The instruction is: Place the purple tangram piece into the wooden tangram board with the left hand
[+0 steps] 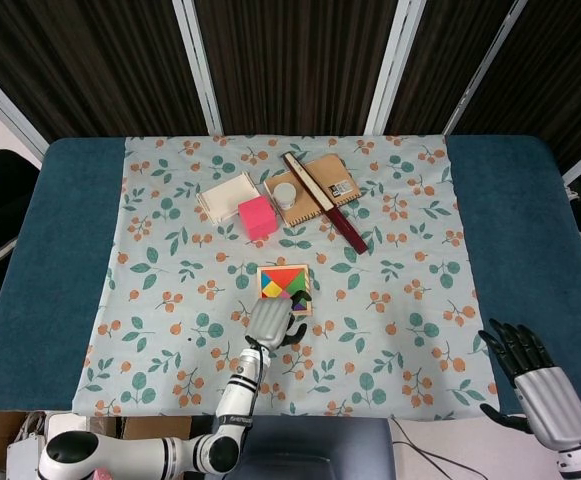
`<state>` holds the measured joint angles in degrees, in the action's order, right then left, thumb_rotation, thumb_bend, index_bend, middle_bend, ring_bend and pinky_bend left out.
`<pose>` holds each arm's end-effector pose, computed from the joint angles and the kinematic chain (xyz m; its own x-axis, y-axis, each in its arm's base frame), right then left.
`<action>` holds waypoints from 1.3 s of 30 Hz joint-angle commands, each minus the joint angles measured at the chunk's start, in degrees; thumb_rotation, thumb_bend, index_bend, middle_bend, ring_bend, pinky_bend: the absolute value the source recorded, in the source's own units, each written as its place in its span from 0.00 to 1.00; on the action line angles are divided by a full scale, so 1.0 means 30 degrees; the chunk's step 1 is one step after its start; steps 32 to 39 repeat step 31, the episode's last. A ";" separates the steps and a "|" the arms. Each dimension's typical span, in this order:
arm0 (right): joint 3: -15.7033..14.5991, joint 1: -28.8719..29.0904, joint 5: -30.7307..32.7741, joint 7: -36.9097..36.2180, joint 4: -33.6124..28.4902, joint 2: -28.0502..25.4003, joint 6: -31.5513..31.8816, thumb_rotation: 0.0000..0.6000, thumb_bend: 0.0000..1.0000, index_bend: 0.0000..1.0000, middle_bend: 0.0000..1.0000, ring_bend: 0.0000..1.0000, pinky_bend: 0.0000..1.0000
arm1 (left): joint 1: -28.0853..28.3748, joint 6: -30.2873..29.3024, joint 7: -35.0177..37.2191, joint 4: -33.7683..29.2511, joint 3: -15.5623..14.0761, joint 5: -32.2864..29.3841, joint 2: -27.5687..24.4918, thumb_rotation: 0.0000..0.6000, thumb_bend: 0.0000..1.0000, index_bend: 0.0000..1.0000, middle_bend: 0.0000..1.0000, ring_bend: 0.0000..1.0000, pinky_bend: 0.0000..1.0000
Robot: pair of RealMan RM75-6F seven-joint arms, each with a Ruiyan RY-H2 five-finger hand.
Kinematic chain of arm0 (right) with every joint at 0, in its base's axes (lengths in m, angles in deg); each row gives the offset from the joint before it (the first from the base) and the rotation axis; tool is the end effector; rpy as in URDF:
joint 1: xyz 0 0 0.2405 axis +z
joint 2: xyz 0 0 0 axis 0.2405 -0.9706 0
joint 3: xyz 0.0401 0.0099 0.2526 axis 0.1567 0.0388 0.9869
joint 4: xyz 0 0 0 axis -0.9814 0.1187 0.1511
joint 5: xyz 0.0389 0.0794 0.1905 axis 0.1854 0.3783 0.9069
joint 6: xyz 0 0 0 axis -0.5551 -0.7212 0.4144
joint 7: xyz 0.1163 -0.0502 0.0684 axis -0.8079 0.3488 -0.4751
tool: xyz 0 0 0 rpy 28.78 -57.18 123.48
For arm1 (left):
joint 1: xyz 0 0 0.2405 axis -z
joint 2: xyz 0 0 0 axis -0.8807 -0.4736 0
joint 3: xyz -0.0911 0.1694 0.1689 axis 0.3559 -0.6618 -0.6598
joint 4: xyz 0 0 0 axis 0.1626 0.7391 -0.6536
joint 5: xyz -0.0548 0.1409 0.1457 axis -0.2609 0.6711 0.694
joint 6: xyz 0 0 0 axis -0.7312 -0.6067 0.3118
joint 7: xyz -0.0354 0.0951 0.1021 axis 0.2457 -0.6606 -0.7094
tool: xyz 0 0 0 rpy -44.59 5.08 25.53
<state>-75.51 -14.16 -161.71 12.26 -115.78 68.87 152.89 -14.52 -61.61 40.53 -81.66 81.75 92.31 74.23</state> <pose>-0.2869 -0.1163 0.1529 0.4392 -0.1094 0.8917 -0.8863 -0.2153 0.4101 -0.0196 0.2938 -0.1390 0.1086 0.3540 0.9289 0.9701 -0.2417 -0.0213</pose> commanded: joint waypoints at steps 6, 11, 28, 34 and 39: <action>0.0004 -0.0127 -0.0048 0.0681 -0.0079 0.0256 0.0059 1.00 0.12 0.00 0.00 0.00 0.00 | -0.3572 -0.1733 0.3052 -0.8623 -0.4452 0.6236 -0.8694 1.00 0.38 0.24 0.72 0.77 0.84; 0.0061 -0.0187 -0.0074 0.1275 -0.0144 0.0596 0.0052 1.00 0.12 0.00 0.00 0.00 0.00 | -0.6368 -0.5246 0.5952 -0.7236 -0.7736 1.1201 -1.2604 1.00 0.38 0.21 0.34 0.28 0.25; 0.0463 -0.0179 0.0704 0.4313 -0.0436 0.1918 -0.0758 1.00 0.12 0.00 0.00 0.00 0.00 | -1.2059 -1.2243 1.3548 0.1826 -1.0124 1.4741 -1.4156 1.00 0.38 0.04 0.13 0.06 0.09; 0.0467 -0.0224 0.0709 0.4276 -0.0374 0.1929 -0.0656 1.00 0.12 0.00 0.00 0.00 0.00 | -1.2053 -1.1714 1.3514 0.1498 -1.0023 1.4695 -1.4307 1.00 0.38 0.04 0.13 0.06 0.09; 0.0467 -0.0224 0.0709 0.4276 -0.0374 0.1929 -0.0656 1.00 0.12 0.00 0.00 0.00 0.00 | -1.2053 -1.1714 1.3514 0.1498 -1.0023 1.4695 -1.4307 1.00 0.38 0.04 0.13 0.06 0.09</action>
